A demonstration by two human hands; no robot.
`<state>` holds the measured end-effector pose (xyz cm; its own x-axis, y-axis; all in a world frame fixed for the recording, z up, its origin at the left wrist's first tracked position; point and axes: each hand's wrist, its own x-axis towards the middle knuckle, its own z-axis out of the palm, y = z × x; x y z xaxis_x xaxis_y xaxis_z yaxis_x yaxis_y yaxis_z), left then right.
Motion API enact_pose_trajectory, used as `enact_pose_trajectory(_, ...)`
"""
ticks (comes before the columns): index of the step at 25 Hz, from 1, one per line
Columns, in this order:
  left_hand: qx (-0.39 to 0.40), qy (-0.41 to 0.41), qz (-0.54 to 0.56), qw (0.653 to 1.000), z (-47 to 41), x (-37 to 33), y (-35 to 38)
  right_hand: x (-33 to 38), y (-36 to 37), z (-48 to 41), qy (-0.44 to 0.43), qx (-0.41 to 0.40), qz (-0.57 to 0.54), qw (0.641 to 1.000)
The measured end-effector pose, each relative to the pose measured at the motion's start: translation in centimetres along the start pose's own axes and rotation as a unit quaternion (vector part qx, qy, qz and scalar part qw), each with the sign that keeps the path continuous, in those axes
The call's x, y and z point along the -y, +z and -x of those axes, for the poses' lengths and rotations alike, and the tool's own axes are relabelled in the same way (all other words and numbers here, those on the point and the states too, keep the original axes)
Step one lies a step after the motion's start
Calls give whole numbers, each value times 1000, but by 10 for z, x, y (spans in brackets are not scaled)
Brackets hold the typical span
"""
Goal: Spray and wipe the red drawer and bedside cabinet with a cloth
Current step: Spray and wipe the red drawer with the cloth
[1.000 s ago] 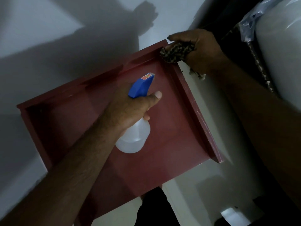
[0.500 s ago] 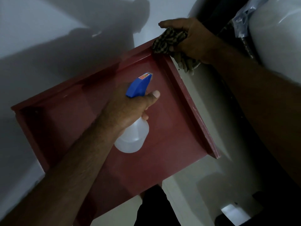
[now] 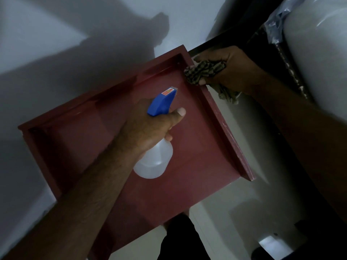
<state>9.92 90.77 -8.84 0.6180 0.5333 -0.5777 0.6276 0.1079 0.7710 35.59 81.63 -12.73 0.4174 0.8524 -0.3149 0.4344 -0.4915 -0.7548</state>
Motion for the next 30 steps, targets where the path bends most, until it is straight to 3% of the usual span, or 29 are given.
enact_pose_trajectory(8,1,17,-8,1000,9,6,1,8,7,-21,-42,-50,21,998)
enact_pose_trajectory(14,4,9,-3,1000,20,15,1,-2,12,27,34,-46,-38,998)
enact_pose_trajectory(21,13,13,-4,1000,28,19,7,4,10,2,11,-58,22,998)
enact_pose_trajectory(26,15,25,-12,1000,31,14,11,-8,20,31,42,-89,-64,993)
enact_pose_trajectory(30,15,28,-16,999,34,11,14,-16,20,47,67,-89,-68,991)
